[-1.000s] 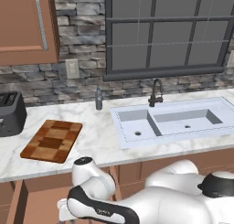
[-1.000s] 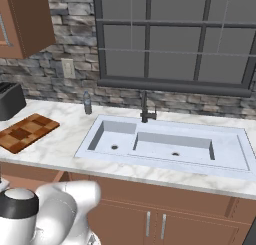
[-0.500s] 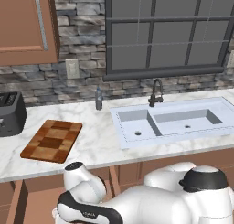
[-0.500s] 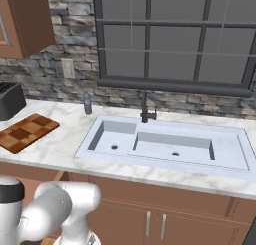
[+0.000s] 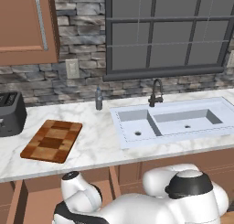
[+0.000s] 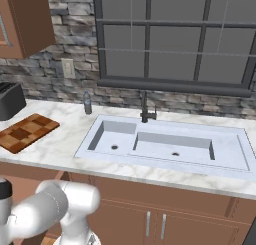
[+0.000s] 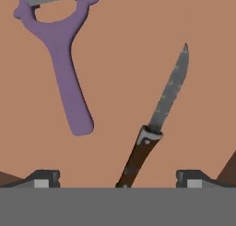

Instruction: Open the drawer on the left and place the cutting tools on the cutting board.

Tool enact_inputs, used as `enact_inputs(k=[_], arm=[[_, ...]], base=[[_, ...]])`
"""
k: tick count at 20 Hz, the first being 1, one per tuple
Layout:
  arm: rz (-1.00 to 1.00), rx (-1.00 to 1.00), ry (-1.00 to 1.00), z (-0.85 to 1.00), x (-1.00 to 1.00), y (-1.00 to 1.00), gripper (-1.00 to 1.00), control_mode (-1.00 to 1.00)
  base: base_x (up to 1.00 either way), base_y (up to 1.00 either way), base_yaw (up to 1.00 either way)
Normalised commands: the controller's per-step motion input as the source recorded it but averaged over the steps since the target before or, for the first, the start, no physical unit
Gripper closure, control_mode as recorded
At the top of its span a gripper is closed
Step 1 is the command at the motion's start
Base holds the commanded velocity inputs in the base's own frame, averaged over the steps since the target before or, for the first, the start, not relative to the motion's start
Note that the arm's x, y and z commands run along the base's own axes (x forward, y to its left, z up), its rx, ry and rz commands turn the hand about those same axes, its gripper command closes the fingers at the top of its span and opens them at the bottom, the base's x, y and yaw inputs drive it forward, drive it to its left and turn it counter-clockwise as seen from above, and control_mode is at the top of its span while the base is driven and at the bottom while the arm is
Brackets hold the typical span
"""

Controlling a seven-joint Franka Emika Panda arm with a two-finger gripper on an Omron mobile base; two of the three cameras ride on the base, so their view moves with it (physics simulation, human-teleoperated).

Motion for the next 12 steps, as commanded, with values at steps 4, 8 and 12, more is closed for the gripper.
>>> enact_inputs(k=[4, 8, 12], arm=[[0.05, 0.02, -0.03, -0.17, 0.0, 0.21, -1.0, -1.0], [0.02, 0.0, -0.01, -0.16, 0.0, 0.27, -1.0, -1.0], [0.0, 0.0, 0.0, -0.21, 0.0, 0.2, -1.0, -1.0]], base=[[0.0, 0.0, 0.0], [0.0, 0.0, 0.0], [0.0, 0.0, 0.0]])
